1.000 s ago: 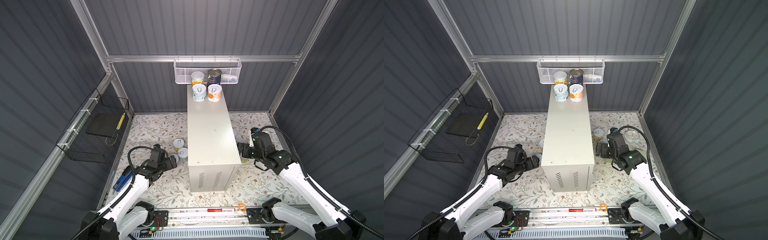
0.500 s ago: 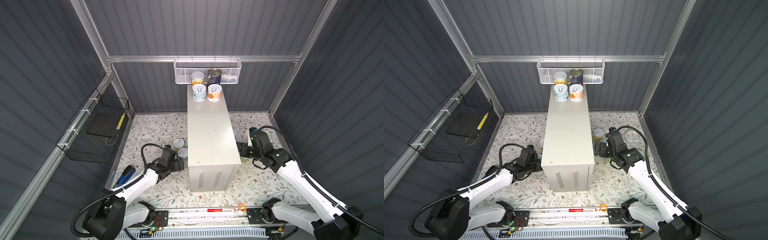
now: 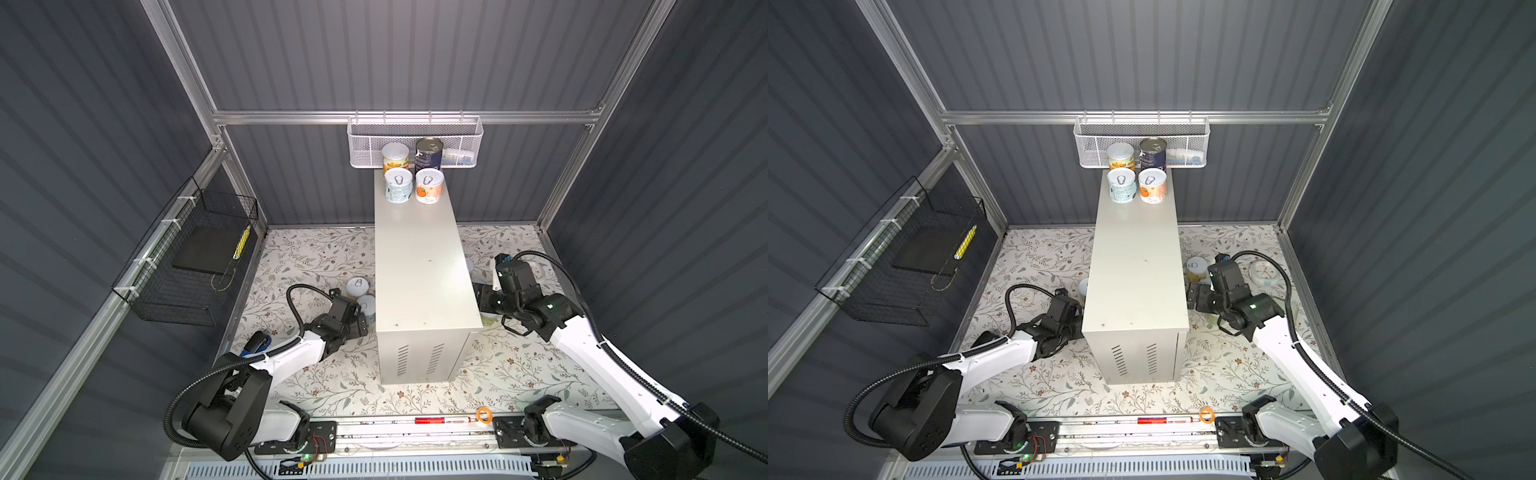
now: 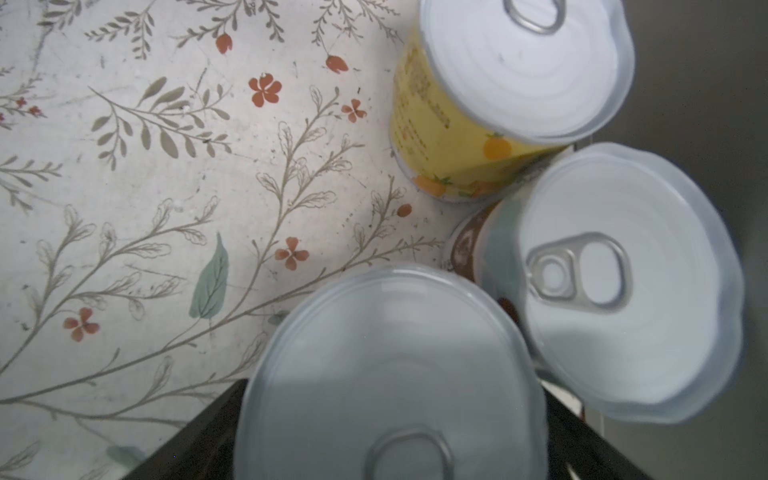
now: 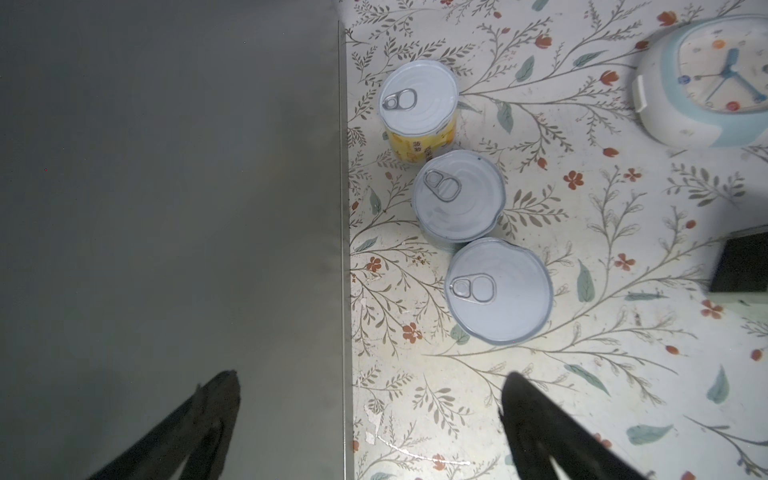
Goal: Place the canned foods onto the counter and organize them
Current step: 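Close the left gripper around a white-lidded can on the floor, then lift the white-lidded can with the left gripper toward the cabinet top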
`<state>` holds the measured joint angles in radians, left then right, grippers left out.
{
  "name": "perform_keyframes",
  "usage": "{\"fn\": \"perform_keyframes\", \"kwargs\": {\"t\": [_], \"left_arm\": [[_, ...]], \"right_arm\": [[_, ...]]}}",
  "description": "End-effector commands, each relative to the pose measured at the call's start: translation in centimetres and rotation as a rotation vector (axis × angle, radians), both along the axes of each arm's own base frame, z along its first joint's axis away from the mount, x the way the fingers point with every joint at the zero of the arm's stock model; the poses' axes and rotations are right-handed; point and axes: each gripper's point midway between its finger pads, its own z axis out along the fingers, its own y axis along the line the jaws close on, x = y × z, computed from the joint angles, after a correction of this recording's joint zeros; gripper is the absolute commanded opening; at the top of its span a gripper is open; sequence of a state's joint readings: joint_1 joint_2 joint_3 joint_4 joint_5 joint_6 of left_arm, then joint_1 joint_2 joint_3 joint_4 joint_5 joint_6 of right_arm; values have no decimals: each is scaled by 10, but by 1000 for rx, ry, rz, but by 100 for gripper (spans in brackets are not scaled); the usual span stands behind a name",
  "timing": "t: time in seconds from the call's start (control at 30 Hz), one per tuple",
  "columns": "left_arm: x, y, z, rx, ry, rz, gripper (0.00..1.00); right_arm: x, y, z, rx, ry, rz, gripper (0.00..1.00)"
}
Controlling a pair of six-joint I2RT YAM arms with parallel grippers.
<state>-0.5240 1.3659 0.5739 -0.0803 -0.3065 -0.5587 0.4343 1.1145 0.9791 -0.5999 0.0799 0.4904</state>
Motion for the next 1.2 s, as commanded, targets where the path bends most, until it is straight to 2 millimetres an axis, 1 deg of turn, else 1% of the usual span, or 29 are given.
{"fn": "perform_keyframes", "kwargs": {"t": [0.0,0.1,0.23,0.27,0.43,0.53,0.6,0.67,0.77,0.8,0.87,0.9,0.93,0.97,1.07,1.17], "left_arm": [[8,9,2,19,-58,60,99],[12,9,3,29,-72,61,98],[12,10,-5,39,-63,68,97],[13,10,-6,37,-62,69,96],[9,12,-15,46,-32,76,92],[7,13,-19,50,-25,77,87],[7,14,-19,53,-26,84,82],[8,14,-17,53,-30,84,80],[8,15,-15,58,-33,87,71],[9,15,-14,56,-34,88,65],[8,13,-13,53,-28,81,52],[7,12,-13,50,-20,75,41],[6,12,-12,52,-12,73,17],[5,13,-11,58,-4,79,0],[1,18,-3,79,19,88,0],[-5,22,21,67,-5,97,0]], "right_arm": [[5,3,16,26,-34,1,99],[5,3,16,24,-38,4,99],[6,4,17,26,-38,7,99],[8,5,10,17,-17,7,99],[8,6,6,17,-5,8,99],[8,6,4,21,1,8,99],[8,6,2,17,5,7,99],[8,7,1,17,8,8,99],[9,7,0,12,11,11,99],[9,6,0,11,12,7,99],[9,7,-1,10,15,10,99],[9,7,-2,11,18,10,99],[10,8,-3,14,19,8,99],[10,8,-4,16,21,6,99],[10,10,-5,25,24,10,99],[10,8,0,26,9,1,99]]}}
